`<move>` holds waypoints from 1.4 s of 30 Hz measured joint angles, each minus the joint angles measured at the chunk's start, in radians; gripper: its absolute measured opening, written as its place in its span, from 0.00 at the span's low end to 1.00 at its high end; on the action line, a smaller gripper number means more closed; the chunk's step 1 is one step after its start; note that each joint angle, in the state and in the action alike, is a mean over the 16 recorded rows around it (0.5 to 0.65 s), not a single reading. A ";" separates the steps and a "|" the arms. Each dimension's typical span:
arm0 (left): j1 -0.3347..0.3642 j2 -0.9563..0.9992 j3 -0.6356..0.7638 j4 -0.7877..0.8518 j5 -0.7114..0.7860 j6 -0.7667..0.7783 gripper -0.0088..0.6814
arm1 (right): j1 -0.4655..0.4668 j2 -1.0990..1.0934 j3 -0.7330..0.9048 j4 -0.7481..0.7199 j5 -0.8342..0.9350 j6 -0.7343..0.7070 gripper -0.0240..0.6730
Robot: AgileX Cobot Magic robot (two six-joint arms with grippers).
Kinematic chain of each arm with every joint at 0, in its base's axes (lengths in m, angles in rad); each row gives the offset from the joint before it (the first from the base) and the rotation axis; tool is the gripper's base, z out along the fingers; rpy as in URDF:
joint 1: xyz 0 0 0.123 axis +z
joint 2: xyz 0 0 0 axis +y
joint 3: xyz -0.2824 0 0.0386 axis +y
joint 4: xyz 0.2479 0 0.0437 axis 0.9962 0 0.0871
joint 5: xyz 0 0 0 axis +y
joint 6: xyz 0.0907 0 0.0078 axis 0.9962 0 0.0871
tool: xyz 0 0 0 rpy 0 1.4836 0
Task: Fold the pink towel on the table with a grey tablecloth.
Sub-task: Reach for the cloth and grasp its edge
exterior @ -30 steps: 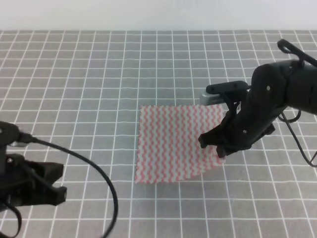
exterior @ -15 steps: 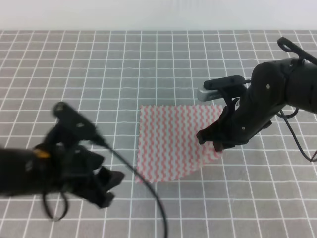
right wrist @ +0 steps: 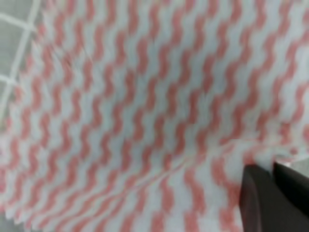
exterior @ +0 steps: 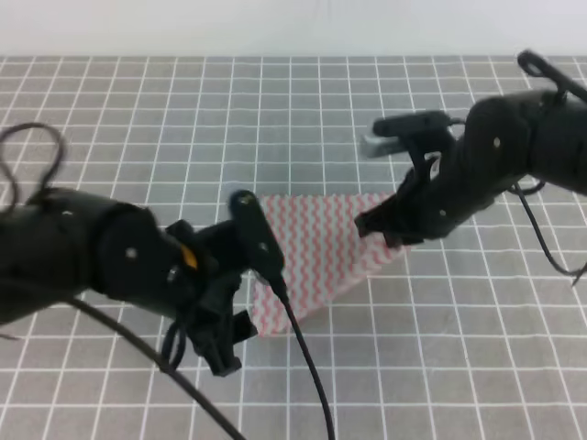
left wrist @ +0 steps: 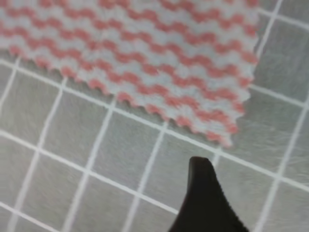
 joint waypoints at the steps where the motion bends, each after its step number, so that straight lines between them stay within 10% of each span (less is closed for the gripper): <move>1: -0.009 0.011 -0.009 0.030 0.002 -0.004 0.61 | 0.000 0.002 -0.007 -0.001 -0.001 0.000 0.01; 28: -0.090 0.195 -0.078 0.234 -0.172 -0.082 0.59 | -0.019 0.010 -0.057 -0.030 -0.012 0.001 0.01; 42: -0.086 0.264 -0.214 0.465 -0.178 -0.329 0.12 | -0.021 0.013 -0.058 -0.064 -0.006 0.001 0.01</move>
